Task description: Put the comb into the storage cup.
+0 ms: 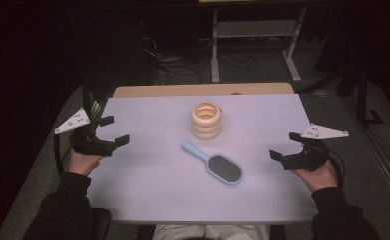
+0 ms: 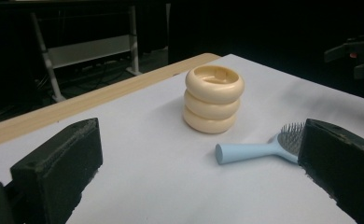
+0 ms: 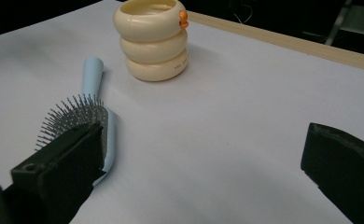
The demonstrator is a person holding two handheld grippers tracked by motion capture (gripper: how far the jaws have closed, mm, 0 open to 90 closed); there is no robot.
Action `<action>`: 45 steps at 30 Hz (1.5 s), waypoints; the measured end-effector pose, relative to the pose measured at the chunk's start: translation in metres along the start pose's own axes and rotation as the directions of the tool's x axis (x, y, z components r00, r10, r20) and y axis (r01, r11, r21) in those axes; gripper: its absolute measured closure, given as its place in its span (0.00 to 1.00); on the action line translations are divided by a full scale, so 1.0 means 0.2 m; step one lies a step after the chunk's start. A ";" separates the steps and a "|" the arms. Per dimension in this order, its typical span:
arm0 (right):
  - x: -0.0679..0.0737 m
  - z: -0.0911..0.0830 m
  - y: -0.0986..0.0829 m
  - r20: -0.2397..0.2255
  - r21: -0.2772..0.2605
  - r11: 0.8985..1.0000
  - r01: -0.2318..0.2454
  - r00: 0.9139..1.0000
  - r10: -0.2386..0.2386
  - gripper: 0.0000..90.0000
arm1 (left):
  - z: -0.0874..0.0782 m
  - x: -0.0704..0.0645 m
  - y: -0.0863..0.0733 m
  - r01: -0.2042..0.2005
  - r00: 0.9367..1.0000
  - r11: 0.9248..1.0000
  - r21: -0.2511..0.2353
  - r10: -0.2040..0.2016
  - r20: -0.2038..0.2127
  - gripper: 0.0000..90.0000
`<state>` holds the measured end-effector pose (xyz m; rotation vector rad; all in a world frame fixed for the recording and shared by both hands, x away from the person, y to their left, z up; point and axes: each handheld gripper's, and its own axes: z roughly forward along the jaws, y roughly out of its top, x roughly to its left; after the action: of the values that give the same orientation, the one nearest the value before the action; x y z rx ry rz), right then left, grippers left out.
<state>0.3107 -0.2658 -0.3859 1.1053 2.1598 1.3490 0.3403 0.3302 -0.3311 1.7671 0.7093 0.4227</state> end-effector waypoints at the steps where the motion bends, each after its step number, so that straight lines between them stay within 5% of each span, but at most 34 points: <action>1: 0.00 0.00 0.00 0.000 -0.001 1.000 0.000 1.000 0.000 0.00 | 0.00 0.00 0.00 0.000 1.000 1.000 0.000 0.000 0.000 0.00; 17: 0.00 0.01 0.00 -0.007 0.010 1.000 0.005 1.000 -0.005 0.00 | 0.12 -0.03 0.16 -0.067 0.995 0.996 0.060 0.062 0.073 0.00; 32: 0.01 0.02 0.00 -0.018 0.013 1.000 0.017 1.000 -0.016 0.00 | 0.31 0.04 0.16 -0.068 0.994 0.990 0.120 0.056 0.099 0.00; 41: 0.02 0.03 0.00 -0.020 0.018 1.000 0.020 1.000 -0.019 0.00 | 0.42 0.00 0.17 -0.088 0.990 0.983 0.159 0.069 0.126 0.00; 45: 0.02 0.03 0.00 -0.020 0.021 1.000 0.022 1.000 -0.022 0.00 | 0.49 -0.01 0.17 -0.068 0.989 0.984 0.164 0.045 0.142 0.00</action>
<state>0.3124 -0.2599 -0.3882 1.0773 2.1984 1.3364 0.4063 0.2510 -0.3283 1.9595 0.6125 0.2821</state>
